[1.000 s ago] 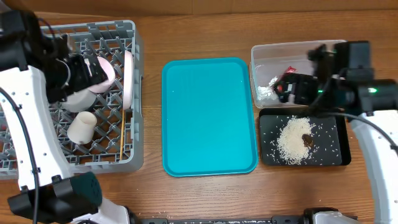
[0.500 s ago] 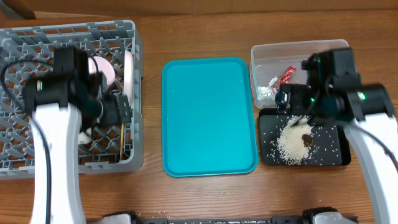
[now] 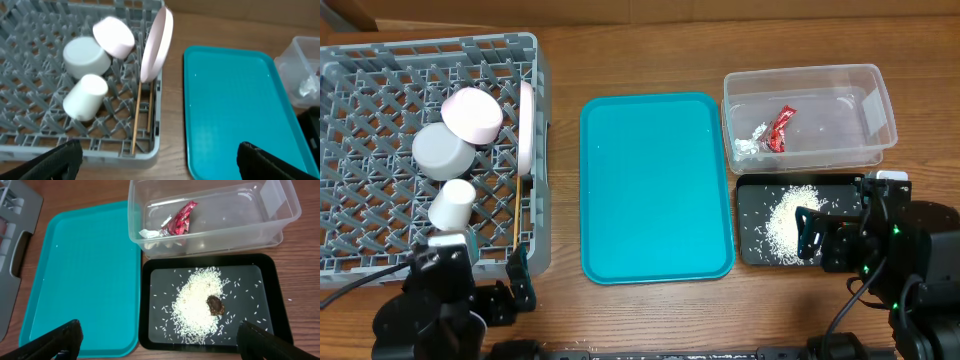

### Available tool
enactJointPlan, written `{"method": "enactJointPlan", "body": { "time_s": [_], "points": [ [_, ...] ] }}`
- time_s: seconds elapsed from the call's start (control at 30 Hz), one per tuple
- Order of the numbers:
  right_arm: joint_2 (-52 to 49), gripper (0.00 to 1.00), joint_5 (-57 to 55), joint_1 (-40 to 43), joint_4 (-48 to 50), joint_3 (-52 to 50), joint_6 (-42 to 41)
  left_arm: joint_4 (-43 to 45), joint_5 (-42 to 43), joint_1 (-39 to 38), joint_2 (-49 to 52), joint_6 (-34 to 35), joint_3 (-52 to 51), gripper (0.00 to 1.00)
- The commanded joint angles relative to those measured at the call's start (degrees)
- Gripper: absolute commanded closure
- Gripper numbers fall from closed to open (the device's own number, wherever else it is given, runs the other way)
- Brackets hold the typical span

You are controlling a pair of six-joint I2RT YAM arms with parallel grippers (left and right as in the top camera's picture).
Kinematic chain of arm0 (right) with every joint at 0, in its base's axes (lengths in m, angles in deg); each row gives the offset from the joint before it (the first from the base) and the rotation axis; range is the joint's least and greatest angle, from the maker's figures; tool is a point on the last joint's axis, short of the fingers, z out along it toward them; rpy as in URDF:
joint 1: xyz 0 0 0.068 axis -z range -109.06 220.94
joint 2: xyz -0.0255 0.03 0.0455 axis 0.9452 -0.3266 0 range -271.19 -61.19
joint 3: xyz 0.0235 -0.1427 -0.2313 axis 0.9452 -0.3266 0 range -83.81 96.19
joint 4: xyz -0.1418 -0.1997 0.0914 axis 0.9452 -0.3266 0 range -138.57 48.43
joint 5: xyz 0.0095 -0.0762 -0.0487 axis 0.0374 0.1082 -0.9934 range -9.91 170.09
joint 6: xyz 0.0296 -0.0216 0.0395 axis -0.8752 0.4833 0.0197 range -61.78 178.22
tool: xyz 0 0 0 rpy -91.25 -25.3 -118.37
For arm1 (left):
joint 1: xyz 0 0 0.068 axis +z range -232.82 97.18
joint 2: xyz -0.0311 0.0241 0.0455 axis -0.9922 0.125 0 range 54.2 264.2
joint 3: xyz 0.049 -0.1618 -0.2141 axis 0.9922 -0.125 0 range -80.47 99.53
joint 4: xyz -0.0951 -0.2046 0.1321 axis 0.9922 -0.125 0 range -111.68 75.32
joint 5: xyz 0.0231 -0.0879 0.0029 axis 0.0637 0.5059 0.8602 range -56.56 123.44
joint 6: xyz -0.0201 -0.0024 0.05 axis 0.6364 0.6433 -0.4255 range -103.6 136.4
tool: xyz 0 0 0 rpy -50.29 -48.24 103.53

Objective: Sort waste into correct bins and load items into the dishwasher

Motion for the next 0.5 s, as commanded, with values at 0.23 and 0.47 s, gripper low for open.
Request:
{"method": "enactJointPlan", "body": {
  "time_s": [0.23,0.47],
  "points": [
    [0.1,0.0,-0.7,0.2,0.1,-0.3,-0.2,-6.7,-0.5,-0.3,-0.4,1.0,-0.7,0.0],
    [7.0,0.0,-1.6,0.1,4.5,-3.3,0.4,-6.7,-0.5,-0.3,-0.4,1.0,-0.7,0.0]
  ]
}}
